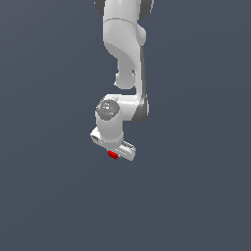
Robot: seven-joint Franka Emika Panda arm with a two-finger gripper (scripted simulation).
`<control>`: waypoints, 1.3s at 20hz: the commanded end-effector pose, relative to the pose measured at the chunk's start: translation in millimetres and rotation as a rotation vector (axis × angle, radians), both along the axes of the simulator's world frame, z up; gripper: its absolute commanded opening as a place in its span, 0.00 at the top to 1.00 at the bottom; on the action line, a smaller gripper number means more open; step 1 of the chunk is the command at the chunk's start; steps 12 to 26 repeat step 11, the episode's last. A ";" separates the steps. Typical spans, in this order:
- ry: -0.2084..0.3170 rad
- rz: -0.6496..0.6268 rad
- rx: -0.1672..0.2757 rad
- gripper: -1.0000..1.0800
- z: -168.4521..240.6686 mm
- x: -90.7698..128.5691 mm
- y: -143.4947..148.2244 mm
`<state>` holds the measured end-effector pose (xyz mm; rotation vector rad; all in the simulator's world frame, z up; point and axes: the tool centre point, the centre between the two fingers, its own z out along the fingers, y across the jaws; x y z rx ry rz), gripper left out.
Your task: Pick up the red cube and move it to a goal position.
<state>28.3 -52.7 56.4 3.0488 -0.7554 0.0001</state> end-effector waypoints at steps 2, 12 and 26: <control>0.000 0.002 0.000 1.00 7.2 1.7 -20.0; 0.000 0.002 0.000 1.00 9.1 4.1 -26.0; 0.000 0.002 0.000 1.00 9.1 4.1 -26.0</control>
